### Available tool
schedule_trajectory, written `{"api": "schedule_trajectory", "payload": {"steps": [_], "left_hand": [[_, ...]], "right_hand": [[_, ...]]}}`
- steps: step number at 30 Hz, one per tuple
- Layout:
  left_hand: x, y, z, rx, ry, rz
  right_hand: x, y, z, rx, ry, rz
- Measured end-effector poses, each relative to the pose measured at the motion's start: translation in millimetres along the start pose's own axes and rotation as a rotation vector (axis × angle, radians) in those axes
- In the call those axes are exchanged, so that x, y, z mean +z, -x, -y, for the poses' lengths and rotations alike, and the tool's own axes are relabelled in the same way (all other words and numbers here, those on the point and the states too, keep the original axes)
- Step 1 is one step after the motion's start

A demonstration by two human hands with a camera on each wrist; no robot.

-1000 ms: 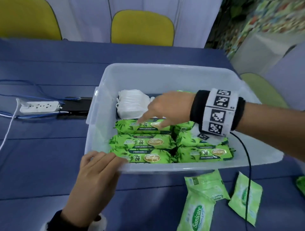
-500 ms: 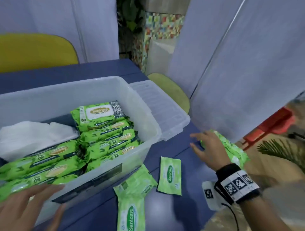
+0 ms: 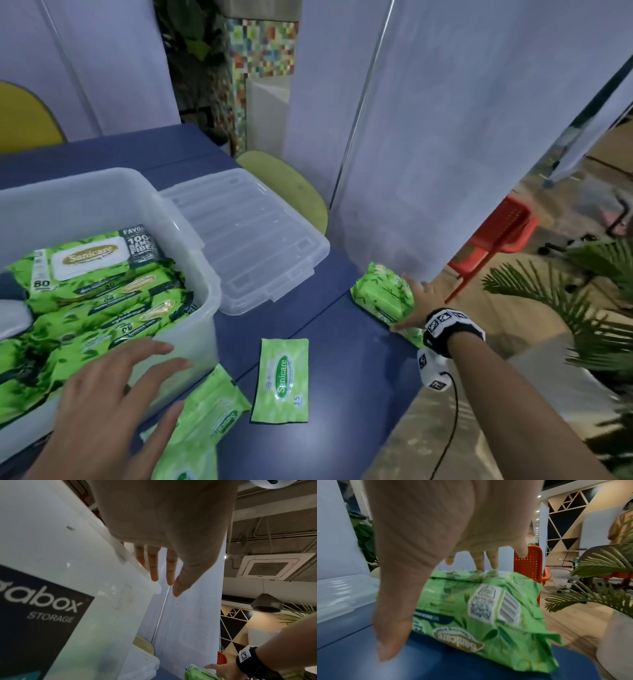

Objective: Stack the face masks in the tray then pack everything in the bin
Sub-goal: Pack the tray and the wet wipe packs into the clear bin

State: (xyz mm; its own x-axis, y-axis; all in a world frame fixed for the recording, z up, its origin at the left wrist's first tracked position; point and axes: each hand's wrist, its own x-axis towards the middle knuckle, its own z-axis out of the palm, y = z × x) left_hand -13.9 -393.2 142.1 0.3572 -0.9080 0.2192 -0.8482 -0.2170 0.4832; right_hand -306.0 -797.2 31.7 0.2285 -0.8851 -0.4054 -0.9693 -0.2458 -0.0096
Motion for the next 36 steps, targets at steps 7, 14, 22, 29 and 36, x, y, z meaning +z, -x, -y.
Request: {"api": "schedule_trajectory", "payload": {"steps": [7,14,22,29,36], "left_hand": [[8.0,-18.1,19.6,0.241,-0.169,-0.077],[9.6,-12.2,24.4,0.262,-0.069,-0.092],[10.0,-13.8,21.5,0.201,0.069,-0.13],[-12.0,-22.3,4.3,-0.01,0.413,-0.153],[-41.9,-19.3,-3.0,-0.195,1.114,-0.044]], "right_hand": [[22.2,-5.6,12.9,0.041,0.023,-0.108],[28.1,24.6,29.7,-0.029,-0.293,-0.202],[-3.7,123.6,87.8,-0.337,-1.356,-0.021],[-35.2,199.1,171.8,-0.574,-1.996,0.685],[-49.3,222.1,242.3,-0.858,-2.001,0.791]]}}
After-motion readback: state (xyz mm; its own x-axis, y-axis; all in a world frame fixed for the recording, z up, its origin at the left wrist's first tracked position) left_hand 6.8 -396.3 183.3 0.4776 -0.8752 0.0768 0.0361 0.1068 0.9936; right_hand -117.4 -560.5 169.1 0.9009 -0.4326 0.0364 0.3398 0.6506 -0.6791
